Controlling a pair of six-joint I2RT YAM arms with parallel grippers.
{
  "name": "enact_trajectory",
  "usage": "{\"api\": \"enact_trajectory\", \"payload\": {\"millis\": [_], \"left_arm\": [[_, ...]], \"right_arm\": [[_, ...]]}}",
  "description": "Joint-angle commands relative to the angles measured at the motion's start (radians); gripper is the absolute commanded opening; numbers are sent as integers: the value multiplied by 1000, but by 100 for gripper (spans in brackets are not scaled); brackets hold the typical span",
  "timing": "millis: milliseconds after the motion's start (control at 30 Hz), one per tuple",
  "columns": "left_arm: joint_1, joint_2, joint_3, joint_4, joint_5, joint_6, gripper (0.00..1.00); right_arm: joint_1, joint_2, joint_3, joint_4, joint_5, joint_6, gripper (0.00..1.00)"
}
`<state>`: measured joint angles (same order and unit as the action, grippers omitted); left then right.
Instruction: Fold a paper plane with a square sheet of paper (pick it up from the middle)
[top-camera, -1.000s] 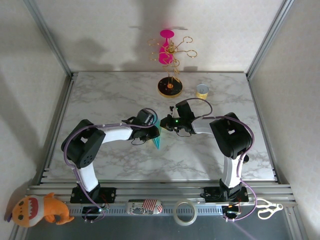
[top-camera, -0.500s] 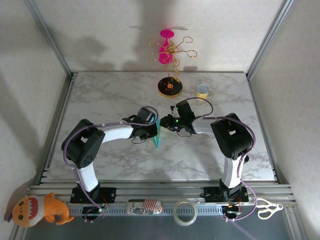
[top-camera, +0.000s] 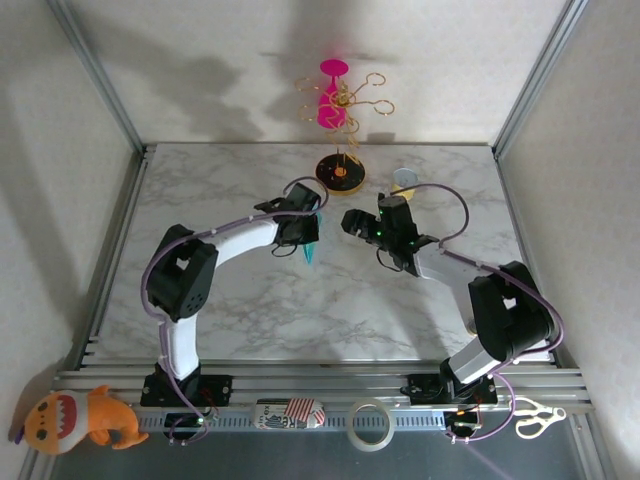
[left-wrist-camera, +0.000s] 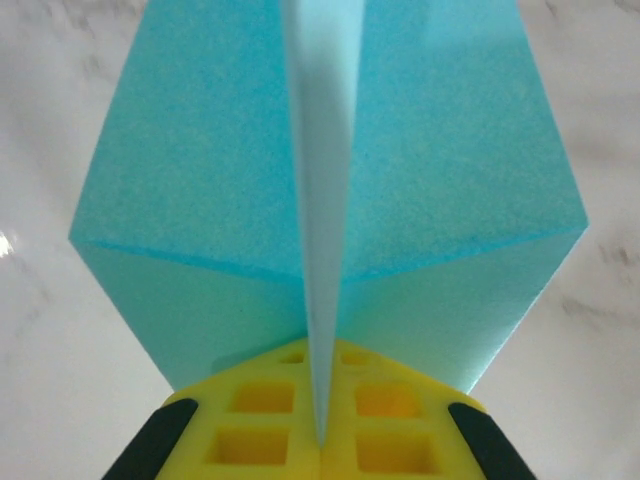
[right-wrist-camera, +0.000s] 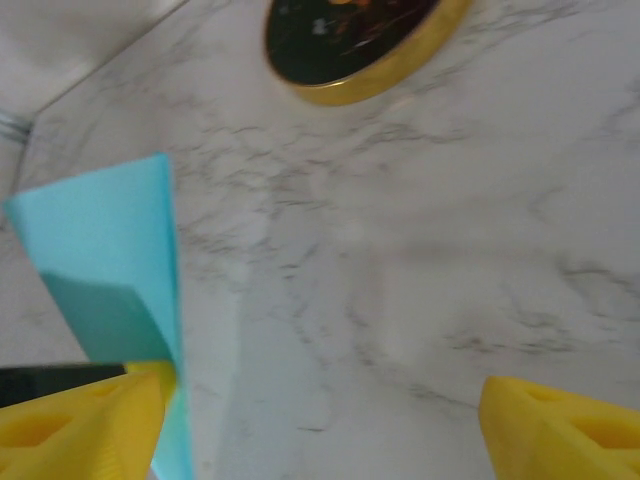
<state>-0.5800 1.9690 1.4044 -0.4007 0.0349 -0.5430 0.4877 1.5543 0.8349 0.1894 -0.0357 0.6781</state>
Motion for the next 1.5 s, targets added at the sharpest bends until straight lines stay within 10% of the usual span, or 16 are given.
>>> {"api": "enact_trajectory", "payload": {"millis": [0, 1467], "left_arm": [[20, 78, 106, -143, -75, 84, 5], [28, 340, 264, -217, -120, 76, 39]], "right_arm": [[-13, -31, -29, -24, 100, -35, 84], [-31, 21, -43, 18, -34, -8, 83]]}}
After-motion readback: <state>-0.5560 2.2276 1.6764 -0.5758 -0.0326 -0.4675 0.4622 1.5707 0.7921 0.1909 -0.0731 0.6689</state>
